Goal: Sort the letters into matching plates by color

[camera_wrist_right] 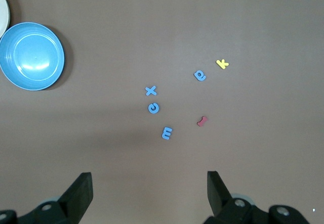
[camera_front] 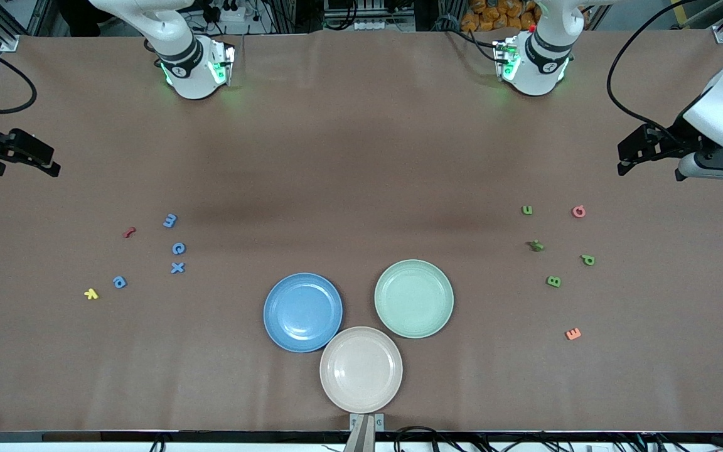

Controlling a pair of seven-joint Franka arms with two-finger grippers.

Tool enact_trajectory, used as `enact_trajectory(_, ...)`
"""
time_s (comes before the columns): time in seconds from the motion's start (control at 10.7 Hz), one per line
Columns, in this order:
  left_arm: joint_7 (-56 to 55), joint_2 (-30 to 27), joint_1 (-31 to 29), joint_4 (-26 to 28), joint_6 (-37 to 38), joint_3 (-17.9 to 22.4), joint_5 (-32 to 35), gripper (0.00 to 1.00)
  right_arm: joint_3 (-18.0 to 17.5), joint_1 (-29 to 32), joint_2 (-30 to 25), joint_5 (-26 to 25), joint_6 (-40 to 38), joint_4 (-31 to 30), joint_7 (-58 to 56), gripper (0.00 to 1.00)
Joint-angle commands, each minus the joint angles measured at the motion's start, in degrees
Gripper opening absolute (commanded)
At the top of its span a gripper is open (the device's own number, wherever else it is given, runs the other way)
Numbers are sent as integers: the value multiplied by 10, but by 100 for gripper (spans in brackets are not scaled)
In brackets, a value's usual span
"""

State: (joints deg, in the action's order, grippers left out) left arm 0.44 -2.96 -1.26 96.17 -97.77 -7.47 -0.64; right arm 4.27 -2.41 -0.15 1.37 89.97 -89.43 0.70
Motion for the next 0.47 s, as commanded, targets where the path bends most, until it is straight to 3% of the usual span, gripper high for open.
enact_trajectory(0.0, 11, -7, -8, 3, 4, -1, 8, 100, -4, 10, 7, 11, 2, 4, -5, 100)
enact_trajectory(0.38, 7, 1, -9, 8, 3, -5, 6, 100, -4, 10, 7, 11, 1, 2, -4, 100)
